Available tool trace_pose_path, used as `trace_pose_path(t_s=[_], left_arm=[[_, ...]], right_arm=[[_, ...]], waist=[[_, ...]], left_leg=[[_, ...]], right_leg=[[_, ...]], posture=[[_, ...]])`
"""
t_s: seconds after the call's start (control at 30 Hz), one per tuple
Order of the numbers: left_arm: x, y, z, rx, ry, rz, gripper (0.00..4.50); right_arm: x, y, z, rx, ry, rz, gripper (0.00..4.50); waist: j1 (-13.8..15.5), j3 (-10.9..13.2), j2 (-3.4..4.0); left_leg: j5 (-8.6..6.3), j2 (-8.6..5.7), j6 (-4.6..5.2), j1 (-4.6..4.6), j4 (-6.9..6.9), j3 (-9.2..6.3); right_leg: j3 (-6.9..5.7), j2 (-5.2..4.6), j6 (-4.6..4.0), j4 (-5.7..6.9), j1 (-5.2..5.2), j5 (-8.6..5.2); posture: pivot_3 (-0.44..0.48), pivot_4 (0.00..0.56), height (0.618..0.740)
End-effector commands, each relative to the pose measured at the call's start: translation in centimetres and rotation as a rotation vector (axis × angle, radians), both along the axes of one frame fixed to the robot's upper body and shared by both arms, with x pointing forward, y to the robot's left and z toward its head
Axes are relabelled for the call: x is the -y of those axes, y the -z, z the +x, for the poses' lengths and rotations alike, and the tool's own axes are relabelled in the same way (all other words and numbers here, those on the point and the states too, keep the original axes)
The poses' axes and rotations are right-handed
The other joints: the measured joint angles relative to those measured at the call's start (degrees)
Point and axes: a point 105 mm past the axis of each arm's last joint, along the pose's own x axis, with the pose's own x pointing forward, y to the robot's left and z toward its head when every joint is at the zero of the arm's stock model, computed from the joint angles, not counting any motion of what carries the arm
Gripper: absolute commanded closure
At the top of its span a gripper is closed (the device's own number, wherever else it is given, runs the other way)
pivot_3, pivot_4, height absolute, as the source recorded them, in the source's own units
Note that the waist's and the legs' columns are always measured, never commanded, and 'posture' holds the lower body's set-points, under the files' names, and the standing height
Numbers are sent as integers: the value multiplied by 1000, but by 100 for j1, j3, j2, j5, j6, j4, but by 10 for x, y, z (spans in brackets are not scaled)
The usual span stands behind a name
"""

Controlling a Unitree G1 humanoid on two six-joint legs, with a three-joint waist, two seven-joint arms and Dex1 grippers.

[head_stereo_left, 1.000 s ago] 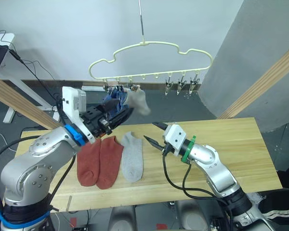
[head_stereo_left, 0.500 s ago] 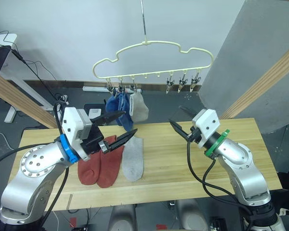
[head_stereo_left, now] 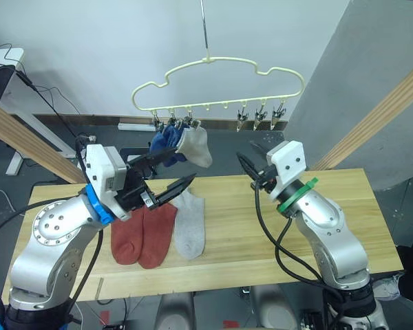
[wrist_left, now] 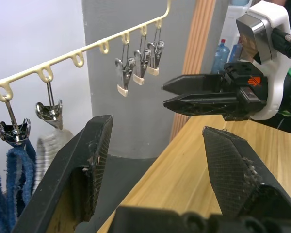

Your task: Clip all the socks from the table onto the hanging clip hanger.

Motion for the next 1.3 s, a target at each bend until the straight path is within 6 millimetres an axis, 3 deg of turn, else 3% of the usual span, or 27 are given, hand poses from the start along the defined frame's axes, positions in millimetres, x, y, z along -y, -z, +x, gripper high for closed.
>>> trace_pose_path(t_s=[0.03,0.53,0.93,1.3], left_arm=[[2,-9,-2,25,11,-8,1243],[4,-16,1,2,49,4,1243],[3,-15,0,3,36,10,1243],[4,-12,3,5,33,17,1243]], right_arm=[[-3,-8,4,13,26,31,2523],[-12,-28,38,18,96,111,2523],[-19,-44,32,51,30,158,2523],[-19,-42,33,-4,164,195,2523]], waist=[[-4,0,0],[-22,0,0],[-18,0,1],[-21,0,1]], left_leg=[[0,0,0,0,0,0],[0,1,1,-3,-2,-1],[0,2,1,-3,-3,-4],[0,1,0,-4,-3,-5]], right_leg=[[0,0,0,0,0,0],[-1,2,-1,0,-3,0],[-4,1,-1,0,-3,0],[-5,0,-1,0,-4,1]], posture=[[-49,318,740],[-37,314,740],[-27,301,740],[-35,280,740]])
